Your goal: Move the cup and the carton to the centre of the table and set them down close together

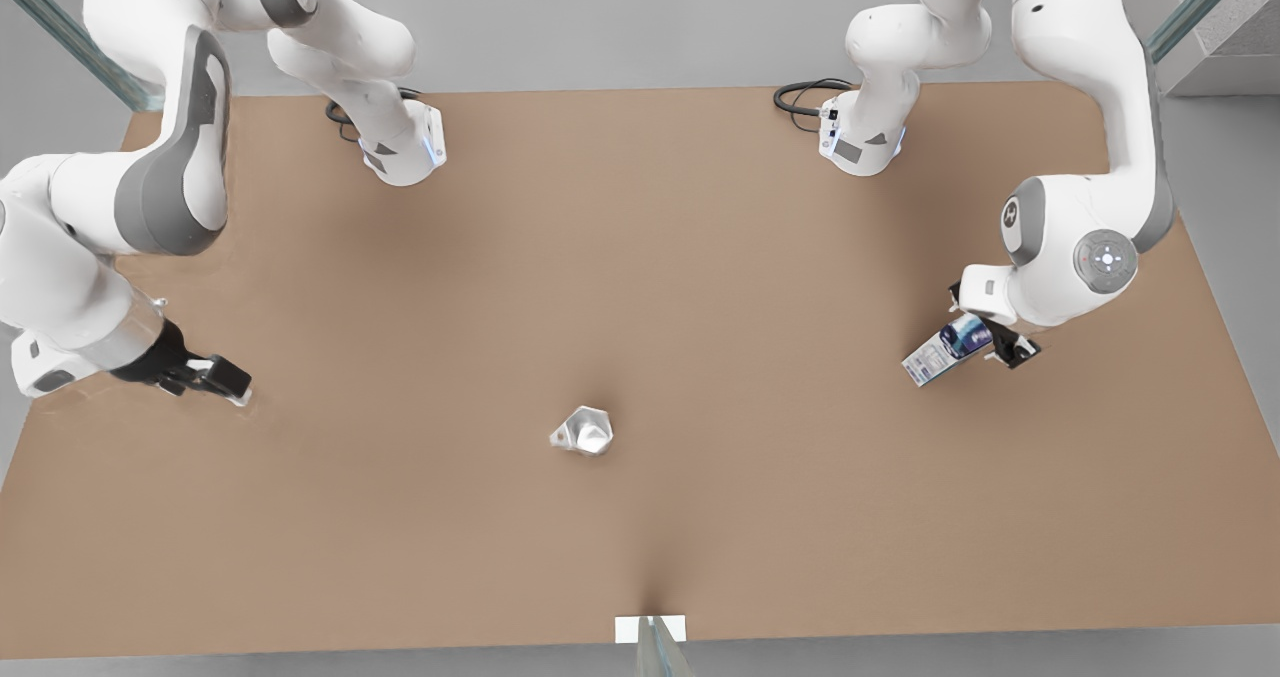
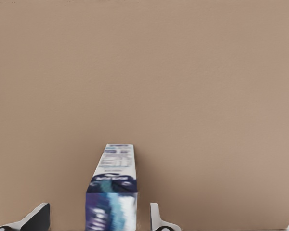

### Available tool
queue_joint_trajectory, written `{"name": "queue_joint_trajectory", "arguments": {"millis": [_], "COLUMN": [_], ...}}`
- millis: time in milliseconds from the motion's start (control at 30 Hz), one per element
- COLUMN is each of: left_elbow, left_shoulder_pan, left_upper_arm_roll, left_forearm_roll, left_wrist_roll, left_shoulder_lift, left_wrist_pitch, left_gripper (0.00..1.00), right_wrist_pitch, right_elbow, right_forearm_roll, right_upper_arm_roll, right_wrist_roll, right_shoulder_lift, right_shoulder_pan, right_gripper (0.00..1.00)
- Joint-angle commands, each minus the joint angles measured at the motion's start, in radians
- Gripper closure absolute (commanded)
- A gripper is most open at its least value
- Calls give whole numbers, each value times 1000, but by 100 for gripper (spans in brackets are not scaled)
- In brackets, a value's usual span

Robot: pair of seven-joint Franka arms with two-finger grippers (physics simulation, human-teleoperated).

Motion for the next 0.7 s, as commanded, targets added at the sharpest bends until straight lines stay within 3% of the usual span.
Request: {"name": "queue_joint_trajectory", "arguments": {"millis": [0,67,667], "left_elbow": [-4,-20,-125], "left_shoulder_pan": [6,8,29], "left_upper_arm_roll": [0,23,78], "left_forearm_roll": [-2,-2,-2], "left_wrist_roll": [4,44,52], "left_shoulder_lift": [0,0,23], "left_wrist_pitch": [0,0,71], "left_gripper": [0,0,0], "right_wrist_pitch": [-16,-22,-60], "right_elbow": [-47,-72,-24], "right_forearm_roll": [-4,-8,-33], "right_upper_arm_roll": [2,2,30], "right_wrist_roll": [-27,-189,-185], "right_shoulder_lift": [-44,-64,-26], "right_shoulder_pan": [0,-20,8], "right_gripper": [0,0,0]}}
